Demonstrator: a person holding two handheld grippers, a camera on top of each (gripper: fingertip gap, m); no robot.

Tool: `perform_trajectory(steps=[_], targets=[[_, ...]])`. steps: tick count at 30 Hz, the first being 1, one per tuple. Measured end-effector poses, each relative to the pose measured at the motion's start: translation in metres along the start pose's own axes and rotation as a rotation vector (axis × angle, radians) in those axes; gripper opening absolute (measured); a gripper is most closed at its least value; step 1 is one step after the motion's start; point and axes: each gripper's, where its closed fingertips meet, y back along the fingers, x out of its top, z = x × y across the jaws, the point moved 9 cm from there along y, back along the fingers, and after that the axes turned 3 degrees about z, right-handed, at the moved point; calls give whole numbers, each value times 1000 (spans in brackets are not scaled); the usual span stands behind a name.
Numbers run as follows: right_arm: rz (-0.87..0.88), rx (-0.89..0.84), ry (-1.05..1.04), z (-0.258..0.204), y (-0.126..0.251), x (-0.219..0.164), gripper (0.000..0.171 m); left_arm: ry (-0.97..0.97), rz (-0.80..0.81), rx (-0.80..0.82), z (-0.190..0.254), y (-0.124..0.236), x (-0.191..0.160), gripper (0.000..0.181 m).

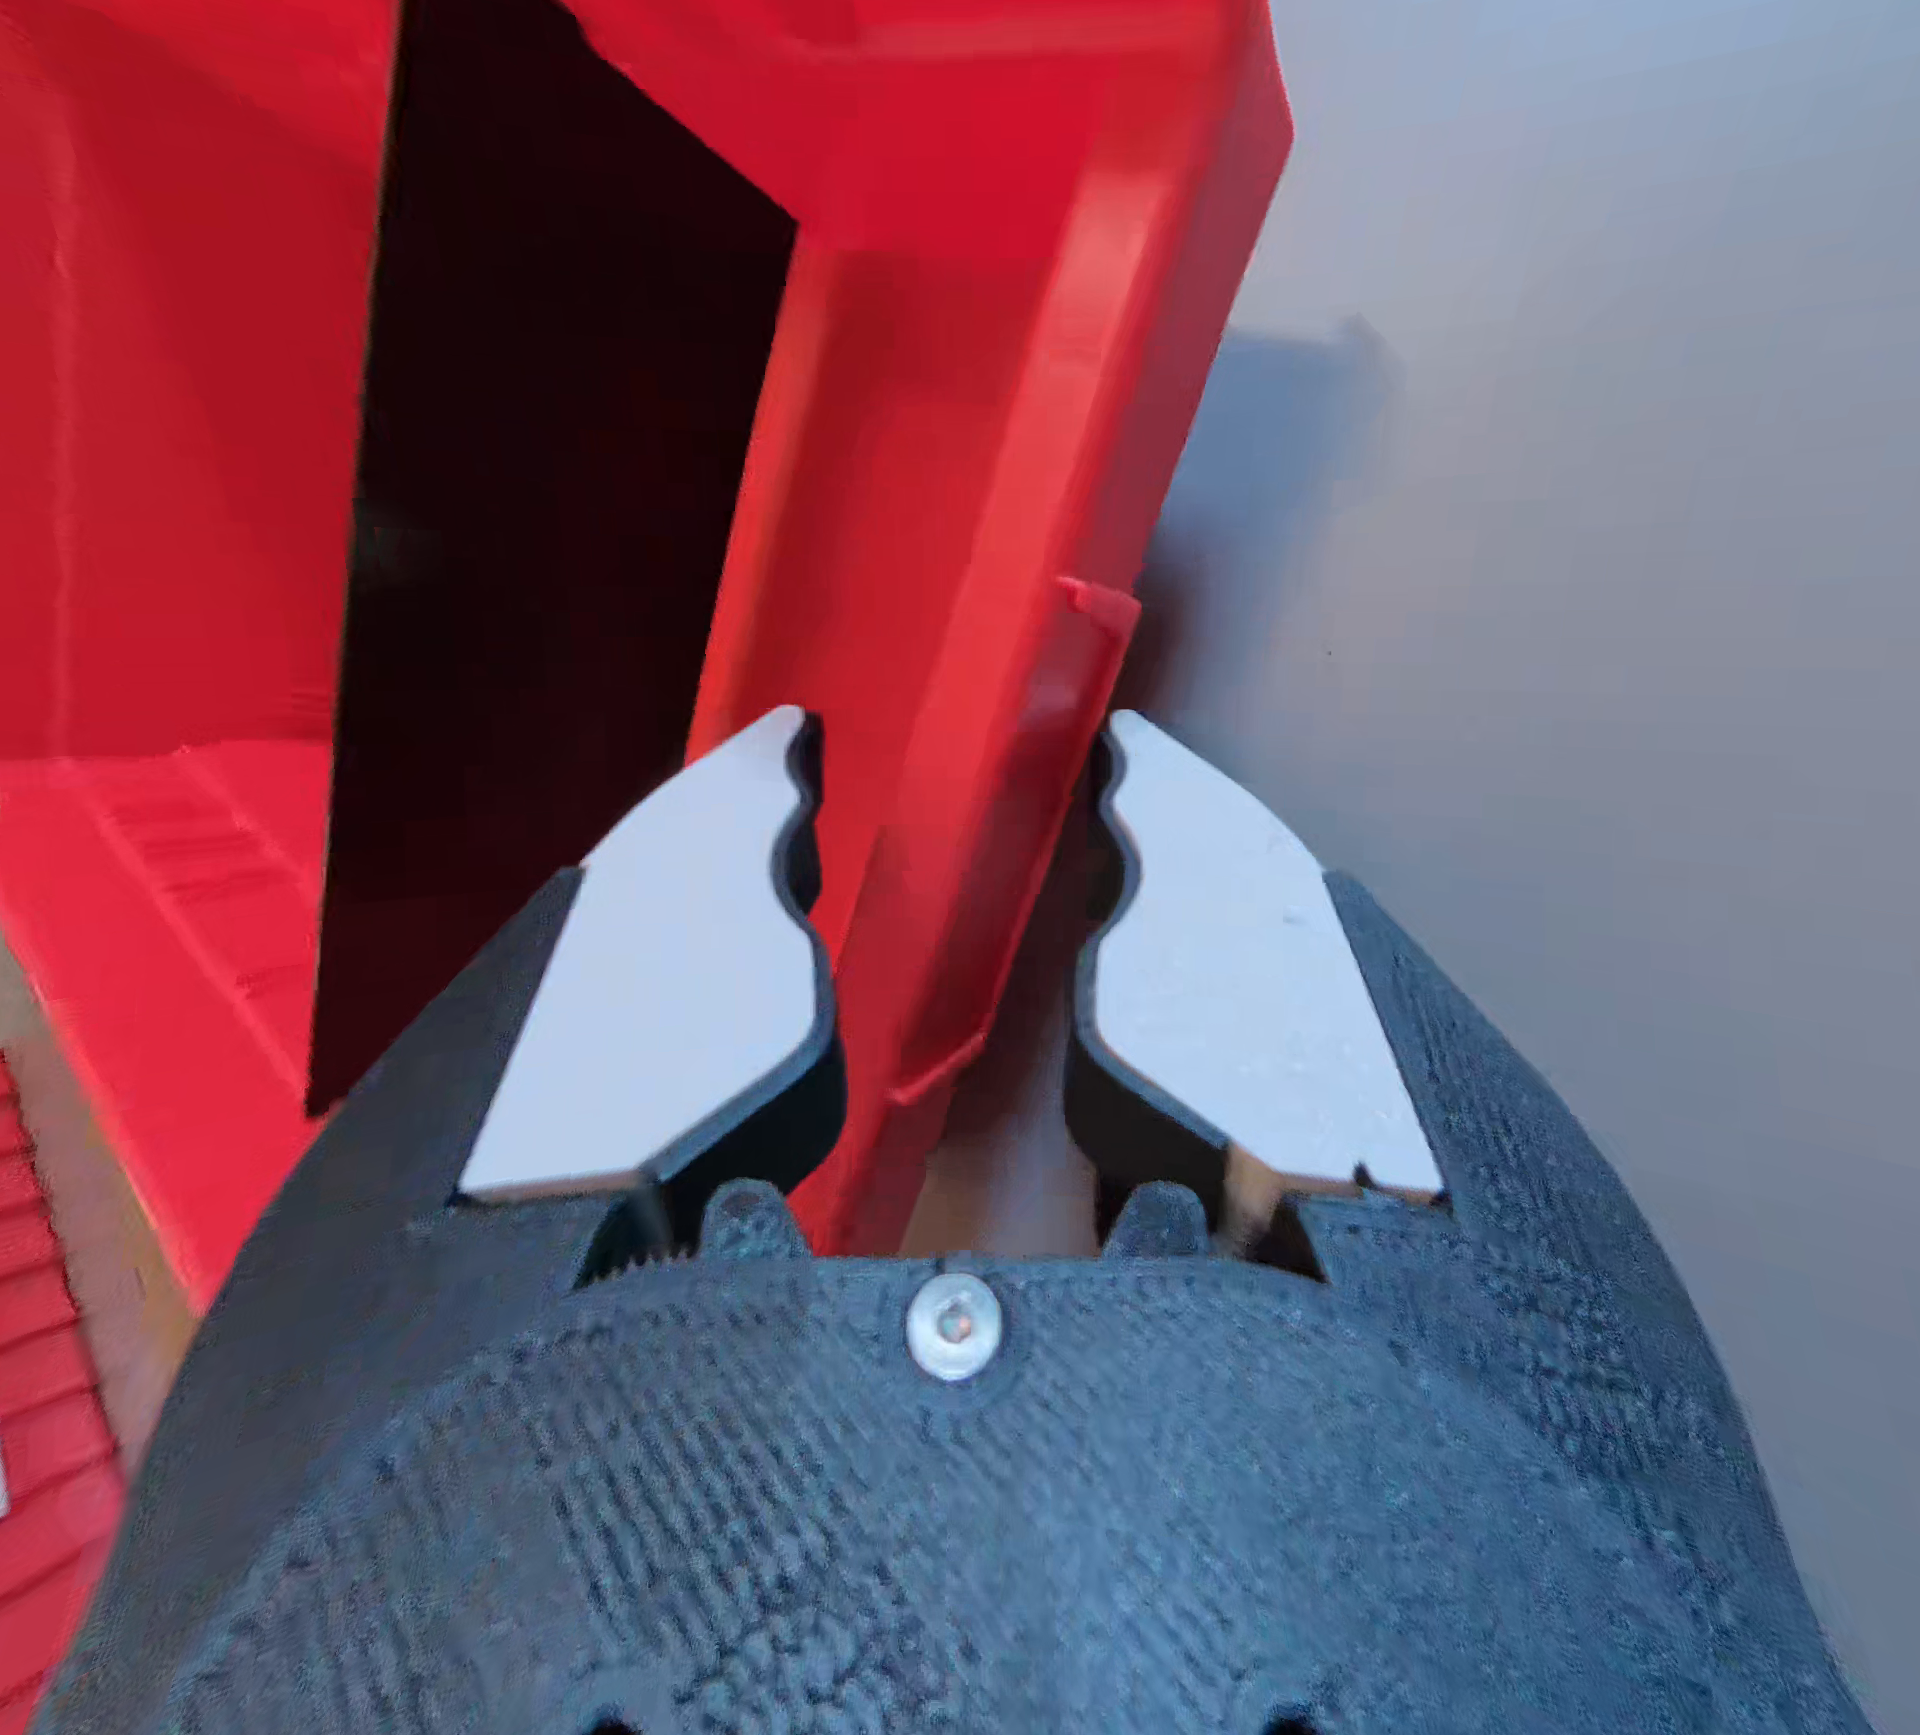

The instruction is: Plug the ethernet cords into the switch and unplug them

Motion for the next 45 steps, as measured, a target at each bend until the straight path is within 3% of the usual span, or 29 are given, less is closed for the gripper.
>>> perform_trajectory(steps=[2, 7, 12, 14, 15, 17, 27, 31, 34, 37, 40, 45], targets=[[-53, -32, 46, 9, 0, -1, 71, -88, 18, 6, 4, -6, 3, 36], [-389, -179, 471, 60, 1, 3, 76, -153, 59, 35, 21, -1, 14, 33], [-698, 3, 666, 93, -15, -3, 69, -256, 162, -39, 57, 14, 34, 33], [-781, 73, 757, 97, -27, -15, 50, -315, 209, -70, 75, 17, 48, 33], [-772, 57, 839, 98, -31, -18, 33, -339, 235, -88, 83, 18, 56, 33], [-752, 45, 1000, 93, -30, -21, 33, -387, 281, -132, 97, 20, 71, 33], [-518, 198, 1048, 10, 51, -29, 33, -527, 404, -231, 115, -7, 145, 36], [-365, 318, 807, -26, 99, -17, 36, -416, 433, -253, 112, -13, 158, 46], [-184, 336, 470, -30, 145, 2, 42, -214, 602, -345, 110, 22, 158, 45], [-18, 91, 200, 5, 186, 5, 41, 72, 712, -522, 123, 61, 156, 44], [39, -176, 11, 44, 208, -13, 43, 253, 733, -628, 155, 83, 160, 49], [-49, -258, -109, 62, 188, -43, 56, 364, 720, -540, 195, 84, 183, 53]])
